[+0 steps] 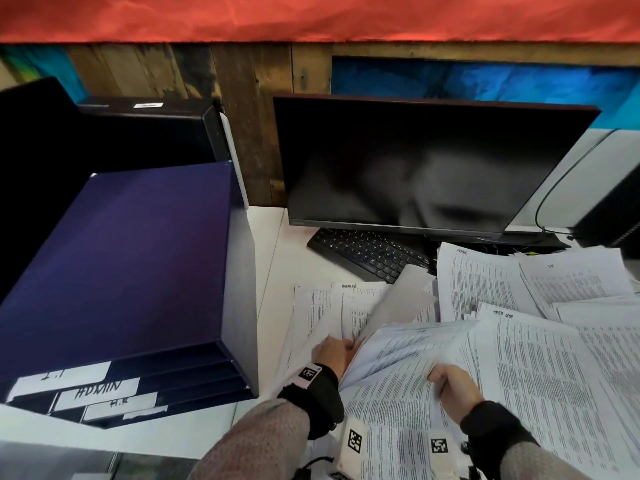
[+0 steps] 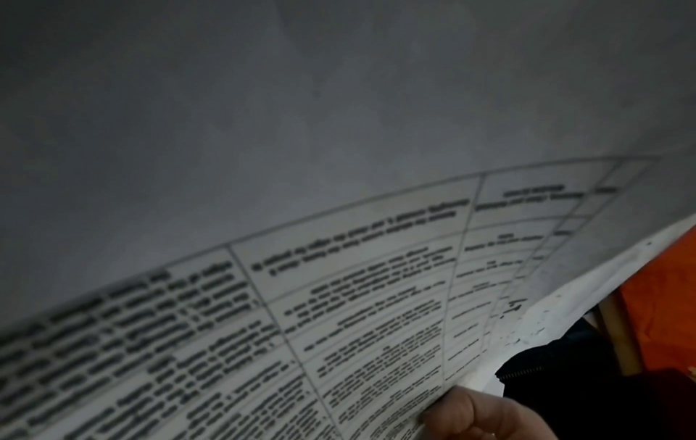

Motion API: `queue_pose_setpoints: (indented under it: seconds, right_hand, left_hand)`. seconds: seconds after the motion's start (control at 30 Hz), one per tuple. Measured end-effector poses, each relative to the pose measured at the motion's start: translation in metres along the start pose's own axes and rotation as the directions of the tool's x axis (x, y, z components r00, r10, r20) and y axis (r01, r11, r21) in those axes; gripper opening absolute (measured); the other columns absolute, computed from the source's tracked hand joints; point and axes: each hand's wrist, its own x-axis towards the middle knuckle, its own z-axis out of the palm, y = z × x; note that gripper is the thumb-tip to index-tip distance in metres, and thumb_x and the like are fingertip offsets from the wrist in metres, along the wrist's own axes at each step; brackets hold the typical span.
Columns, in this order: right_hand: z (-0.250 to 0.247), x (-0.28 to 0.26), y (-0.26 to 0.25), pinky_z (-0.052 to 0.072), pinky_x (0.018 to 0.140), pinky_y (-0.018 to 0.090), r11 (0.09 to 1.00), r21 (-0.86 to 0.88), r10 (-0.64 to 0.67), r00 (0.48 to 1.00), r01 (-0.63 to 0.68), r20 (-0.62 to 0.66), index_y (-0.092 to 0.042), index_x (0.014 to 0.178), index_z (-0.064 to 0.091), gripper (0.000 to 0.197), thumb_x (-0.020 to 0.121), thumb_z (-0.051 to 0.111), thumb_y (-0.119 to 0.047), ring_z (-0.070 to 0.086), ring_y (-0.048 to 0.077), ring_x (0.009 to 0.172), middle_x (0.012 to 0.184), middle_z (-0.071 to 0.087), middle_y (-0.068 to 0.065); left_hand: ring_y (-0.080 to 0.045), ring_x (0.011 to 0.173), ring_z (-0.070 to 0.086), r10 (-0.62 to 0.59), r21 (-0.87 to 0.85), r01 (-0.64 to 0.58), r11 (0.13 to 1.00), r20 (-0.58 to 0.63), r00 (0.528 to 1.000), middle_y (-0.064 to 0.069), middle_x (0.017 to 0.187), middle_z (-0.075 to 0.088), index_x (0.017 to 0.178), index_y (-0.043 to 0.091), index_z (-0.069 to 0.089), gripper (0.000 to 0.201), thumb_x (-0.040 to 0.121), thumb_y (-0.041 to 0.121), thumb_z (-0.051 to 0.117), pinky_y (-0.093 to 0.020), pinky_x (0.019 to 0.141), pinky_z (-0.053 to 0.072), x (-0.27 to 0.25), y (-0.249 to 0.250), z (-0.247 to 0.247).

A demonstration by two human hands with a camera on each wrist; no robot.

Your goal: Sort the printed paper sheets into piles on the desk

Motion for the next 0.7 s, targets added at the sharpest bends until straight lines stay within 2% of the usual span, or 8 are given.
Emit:
queue_pose_setpoints:
  seconds: [0.1,0.17,0.27,0.33,0.4,0.57,0.63,0.7]
  right_hand:
    - [-0.002,0.004,0.004,0.039,0.053,0.027,1.0,0.011,0.003,1.0,-0.003,0.006,-0.01,0.026,0.042,0.045,0.068,0.048,0.003,0.051,0.013,0.035,0.033,0.045,0.002]
    - [-0.005,0.008,0.006,0.041,0.048,0.025,1.0,0.005,0.004,1.0,-0.004,-0.006,-0.011,0.026,0.041,0.055,0.074,0.035,0.013,0.051,0.012,0.034,0.034,0.045,0.001]
    - [-0.004,0.004,0.003,0.037,0.034,0.016,0.999,0.009,0.03,0.999,-0.031,0.019,-0.011,0.026,0.04,0.061,0.076,0.022,0.02,0.049,0.012,0.031,0.033,0.045,0.0]
    - [-0.003,0.003,0.002,0.034,0.031,0.014,0.999,0.022,0.033,0.999,-0.033,0.025,-0.011,0.026,0.039,0.061,0.076,0.021,0.019,0.048,0.012,0.03,0.034,0.045,0.0]
    - [-0.003,0.003,0.001,0.038,0.035,0.016,0.999,0.013,0.034,0.999,-0.034,0.023,-0.011,0.025,0.038,0.062,0.077,0.021,0.019,0.052,0.015,0.036,0.033,0.045,0.001]
    - [0.002,-0.001,-0.003,0.039,0.06,0.029,0.999,0.024,0.022,0.999,-0.024,0.045,-0.011,0.023,0.037,0.065,0.078,0.021,0.019,0.057,0.013,0.04,0.03,0.044,0.0]
    - [0.003,-0.005,-0.006,0.037,0.063,0.028,0.999,0.05,0.016,0.997,-0.02,0.072,-0.01,0.022,0.037,0.065,0.079,0.023,0.018,0.053,0.009,0.035,0.027,0.041,-0.002]
    - [-0.003,0.006,0.002,0.04,0.066,0.029,0.996,0.086,0.001,0.995,-0.009,0.096,-0.007,0.027,0.041,0.045,0.069,0.04,0.009,0.062,0.014,0.048,0.036,0.051,0.005]
  left_hand:
    - [-0.034,0.104,0.059,0.035,-0.127,-0.027,0.992,0.055,0.998,-0.018,0.099,0.064,0.103,0.0,0.064,0.041,0.092,0.036,0.046,-0.027,0.081,0.036,-0.005,-0.001,0.002]
    - [-0.029,0.098,0.061,0.096,-0.258,-0.068,0.964,0.098,0.991,-0.01,0.093,0.06,0.104,0.008,0.063,0.044,0.089,0.047,0.047,-0.028,0.08,0.041,-0.008,0.001,0.005]
    - [-0.021,0.075,0.057,0.189,-0.287,-0.193,0.938,-0.041,0.981,-0.008,0.077,0.06,0.075,0.019,0.061,0.033,0.09,0.046,0.05,-0.037,0.079,0.047,-0.013,0.001,0.007]
    - [-0.021,0.075,0.059,0.272,-0.206,-0.309,0.928,-0.191,0.943,-0.007,0.078,0.066,0.076,0.014,0.072,0.029,0.091,0.034,0.057,-0.031,0.077,0.048,-0.019,0.003,0.005]
    - [-0.011,0.086,0.061,0.337,-0.07,-0.381,0.922,-0.342,0.877,0.001,0.093,0.07,0.085,0.014,0.075,0.022,0.09,0.028,0.059,-0.023,0.082,0.046,-0.027,0.011,-0.006]
    - [-0.015,0.071,0.058,0.473,0.197,-0.456,0.868,-0.61,0.635,0.002,0.096,0.059,0.087,0.013,0.063,0.023,0.096,0.02,0.043,-0.032,0.074,0.051,-0.039,0.025,-0.051]
    - [-0.013,0.067,0.056,0.527,0.268,-0.494,0.827,-0.678,0.513,0.003,0.116,0.058,0.098,0.011,0.062,0.017,0.091,0.008,0.047,-0.027,0.068,0.049,-0.049,0.031,-0.075]
    - [-0.014,0.073,0.058,0.568,0.33,-0.536,0.777,-0.735,0.37,0.0,0.123,0.058,0.101,0.007,0.062,0.027,0.083,-0.007,0.048,-0.023,0.067,0.049,-0.06,0.041,-0.098]
